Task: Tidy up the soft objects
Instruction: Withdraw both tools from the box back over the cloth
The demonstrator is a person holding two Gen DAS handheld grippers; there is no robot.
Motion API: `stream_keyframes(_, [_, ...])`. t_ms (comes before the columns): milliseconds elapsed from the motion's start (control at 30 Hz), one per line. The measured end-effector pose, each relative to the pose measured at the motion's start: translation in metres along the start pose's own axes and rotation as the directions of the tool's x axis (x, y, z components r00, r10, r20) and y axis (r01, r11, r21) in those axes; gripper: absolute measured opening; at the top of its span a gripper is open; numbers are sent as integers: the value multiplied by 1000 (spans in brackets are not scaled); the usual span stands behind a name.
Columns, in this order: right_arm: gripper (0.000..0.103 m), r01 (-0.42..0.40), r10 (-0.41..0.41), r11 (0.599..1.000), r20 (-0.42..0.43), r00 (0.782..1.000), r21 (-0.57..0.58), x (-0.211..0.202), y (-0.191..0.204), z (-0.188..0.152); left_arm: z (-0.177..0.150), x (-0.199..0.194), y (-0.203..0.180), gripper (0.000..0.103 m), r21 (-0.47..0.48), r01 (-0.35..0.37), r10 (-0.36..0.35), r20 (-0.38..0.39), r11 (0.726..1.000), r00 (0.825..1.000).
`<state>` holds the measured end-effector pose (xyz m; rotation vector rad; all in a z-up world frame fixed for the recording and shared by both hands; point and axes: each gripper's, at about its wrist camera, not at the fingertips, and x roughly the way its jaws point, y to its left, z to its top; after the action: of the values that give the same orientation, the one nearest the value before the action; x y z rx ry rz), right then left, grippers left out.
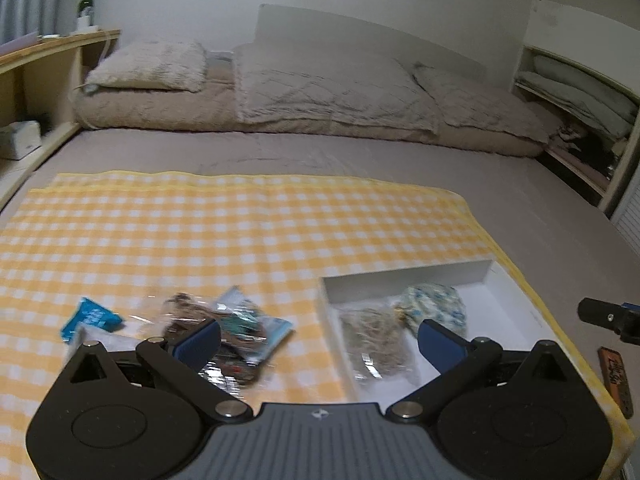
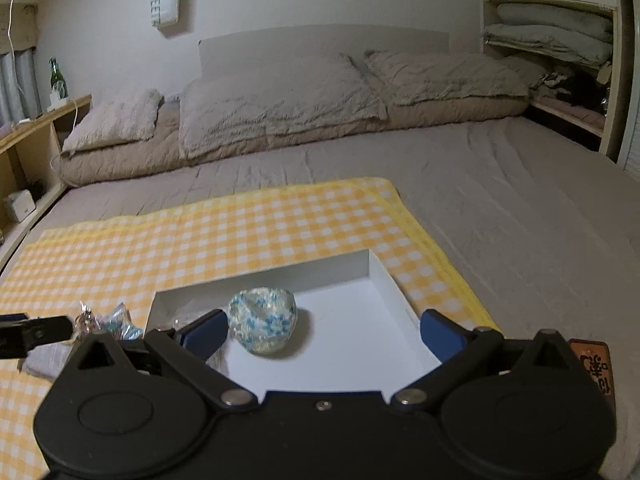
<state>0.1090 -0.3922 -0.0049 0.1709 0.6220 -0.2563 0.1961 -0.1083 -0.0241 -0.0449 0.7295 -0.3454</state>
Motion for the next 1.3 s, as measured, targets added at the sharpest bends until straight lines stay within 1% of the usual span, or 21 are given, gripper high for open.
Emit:
stream_keyframes(200, [103, -34, 34, 999, -4, 999, -24, 12, 24, 5, 0, -7, 46, 103, -49, -72, 73, 18, 996, 997])
stream_keyframes(400, [103, -107, 107, 993, 1, 994, -55, 19, 61, 9, -2, -13, 88, 103, -117, -151, 155, 21, 982, 988])
stream_keyframes(567, [103, -165, 166, 983, -2, 986, -78, 27, 96, 13, -10, -15, 124, 103, -186, -214, 218, 4, 959, 976])
stream_keyframes(667, [103, -201, 200, 973, -20, 980, -116, 33, 122, 13, -14, -15, 142, 103, -225, -238, 241, -13, 945, 970])
stream_keyframes(833, [103, -265, 257, 943, -66, 964, -203, 41, 164, 4, -23, -13, 170, 103, -292, -277, 273, -58, 915, 960])
stream_keyframes(933, [103, -297, 277, 925, -114, 954, -236, 45, 185, -3, -29, -10, 182, 103, -329, -292, 276, -96, 898, 956])
stream_keyframes(967, [103, -310, 285, 919, -133, 949, -245, 47, 192, -5, -31, -8, 185, 103, -344, -299, 276, -118, 890, 954])
stream_keyframes(1067, [103, -373, 324, 887, -209, 923, -271, 50, 210, -18, -36, 2, 190, 103, -396, -304, 254, -174, 867, 952])
stream_keyframes(1133, [102, -422, 352, 862, -268, 897, -279, 51, 221, -28, -41, 9, 192, 103, -442, -292, 222, -204, 848, 953])
stream_keyframes(1200, [96, -474, 384, 837, -324, 865, -275, 52, 231, -38, -45, 14, 193, 103, -481, -285, 197, -225, 829, 954])
stream_keyframes(1300, [94, -532, 405, 798, -401, 822, -283, 54, 246, -54, -48, 24, 188, 103, -510, -279, 173, -245, 814, 954])
